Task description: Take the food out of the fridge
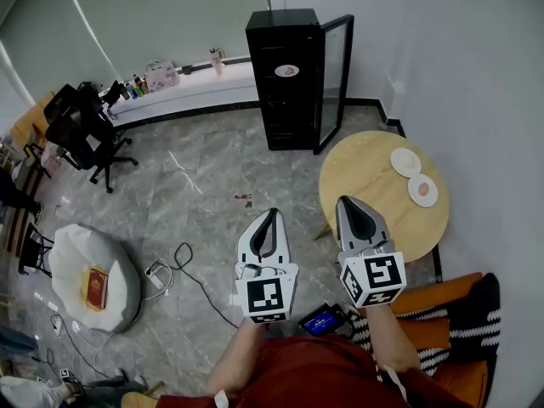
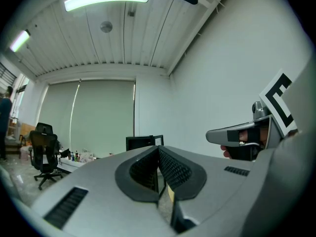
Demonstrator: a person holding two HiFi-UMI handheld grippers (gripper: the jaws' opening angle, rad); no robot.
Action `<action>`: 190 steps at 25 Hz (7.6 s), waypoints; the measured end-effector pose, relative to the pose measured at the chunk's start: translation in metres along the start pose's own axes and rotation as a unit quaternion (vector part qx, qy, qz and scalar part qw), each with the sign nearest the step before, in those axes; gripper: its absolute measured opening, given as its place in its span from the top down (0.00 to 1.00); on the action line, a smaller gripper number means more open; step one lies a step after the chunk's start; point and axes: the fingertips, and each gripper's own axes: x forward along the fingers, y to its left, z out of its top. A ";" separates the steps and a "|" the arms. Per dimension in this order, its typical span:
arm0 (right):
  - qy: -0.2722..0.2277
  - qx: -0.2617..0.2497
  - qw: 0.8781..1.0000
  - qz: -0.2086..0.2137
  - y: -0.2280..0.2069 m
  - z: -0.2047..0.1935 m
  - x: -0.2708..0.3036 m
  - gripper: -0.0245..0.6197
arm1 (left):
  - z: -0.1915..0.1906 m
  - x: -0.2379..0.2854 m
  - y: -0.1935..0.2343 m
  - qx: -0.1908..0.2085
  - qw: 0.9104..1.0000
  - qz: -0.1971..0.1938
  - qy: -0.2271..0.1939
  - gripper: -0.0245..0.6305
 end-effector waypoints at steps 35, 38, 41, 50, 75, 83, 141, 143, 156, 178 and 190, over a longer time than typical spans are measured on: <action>0.000 -0.008 0.999 -0.032 0.010 0.008 0.214 0.93 | -0.005 0.168 0.147 -0.005 1.000 -0.025 -0.017 0.94; 0.001 -0.007 0.999 -0.038 0.013 0.008 0.239 0.93 | -0.007 0.184 0.168 -0.004 0.999 -0.028 -0.018 0.94; 0.002 -0.009 0.999 -0.045 0.018 0.008 0.261 0.93 | -0.009 0.198 0.187 -0.004 0.999 -0.031 -0.021 0.94; 0.005 -0.011 0.998 -0.068 0.029 0.000 0.305 0.93 | -0.019 0.230 0.224 -0.006 0.999 -0.048 -0.024 0.94; 0.030 -0.008 0.998 -0.057 -0.067 -0.015 0.432 0.93 | -0.032 0.387 0.234 -0.037 0.998 -0.027 -0.044 0.94; 0.038 0.008 0.997 -0.063 -0.124 -0.021 0.480 0.93 | -0.034 0.459 0.226 -0.037 0.998 -0.026 -0.039 0.94; 0.053 -0.008 0.989 -0.139 -0.199 -0.011 0.764 0.93 | -0.045 0.751 0.349 -0.076 0.991 -0.099 -0.057 0.94; 0.053 -0.007 0.989 -0.140 -0.207 -0.011 0.769 0.93 | -0.045 0.759 0.345 -0.074 0.990 -0.101 -0.057 0.94; 0.042 0.013 0.993 -0.108 -0.292 -0.009 0.808 0.93 | -0.055 0.831 0.307 -0.027 0.996 -0.073 -0.039 0.94; 0.061 0.004 0.994 -0.094 -0.310 -0.024 0.860 0.93 | -0.063 0.892 0.320 -0.047 0.996 -0.062 -0.046 0.94; 0.075 -0.001 0.993 -0.094 -0.304 -0.037 0.867 0.93 | -0.066 0.895 0.324 -0.073 0.994 -0.063 -0.058 0.94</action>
